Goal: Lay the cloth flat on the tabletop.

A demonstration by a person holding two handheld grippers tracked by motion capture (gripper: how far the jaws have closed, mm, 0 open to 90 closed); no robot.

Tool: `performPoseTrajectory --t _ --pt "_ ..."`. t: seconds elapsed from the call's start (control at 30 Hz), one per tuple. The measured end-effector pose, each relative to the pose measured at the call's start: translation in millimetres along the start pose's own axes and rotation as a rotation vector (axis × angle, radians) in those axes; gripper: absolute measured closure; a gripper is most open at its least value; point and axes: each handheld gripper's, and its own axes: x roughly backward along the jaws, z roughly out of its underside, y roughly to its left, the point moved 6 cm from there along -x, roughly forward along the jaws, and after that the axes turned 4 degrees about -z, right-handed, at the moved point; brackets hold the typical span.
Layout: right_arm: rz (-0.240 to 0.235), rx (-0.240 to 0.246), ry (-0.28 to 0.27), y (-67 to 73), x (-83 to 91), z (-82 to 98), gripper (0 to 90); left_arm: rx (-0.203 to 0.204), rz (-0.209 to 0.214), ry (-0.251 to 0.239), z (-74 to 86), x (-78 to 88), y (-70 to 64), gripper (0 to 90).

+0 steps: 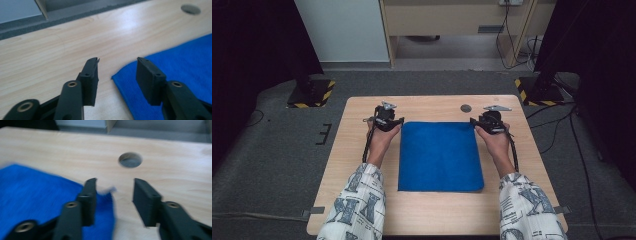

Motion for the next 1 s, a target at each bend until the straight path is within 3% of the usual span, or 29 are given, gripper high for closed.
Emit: performPoseTrajectory --t 0.13,0.33,0.7,0.9,1.0 --pt "0.008 0.020 -0.024 0.2 6.7 -5.7 43.8 -0.032 -0.009 0.006 -0.6 4.6 1.7 48.2" --pt "-0.005 0.044 0.025 4.6 9.2 -2.6 34.9 -0.045 0.014 0.013 -2.9 15.5 -2.0 42.6" --pt "-0.012 0.047 0.013 15.8 19.4 -9.4 21.6 -0.075 0.066 -0.041 -14.5 39.2 -16.5 31.6" --pt "-0.029 0.052 0.011 21.7 25.0 -11.4 15.0 -0.089 0.090 -0.011 -11.0 41.9 -26.0 21.2" --pt "-0.036 0.057 0.038 25.8 26.6 -8.3 12.9 -0.101 0.095 -0.004 -7.9 44.3 -28.9 17.9"
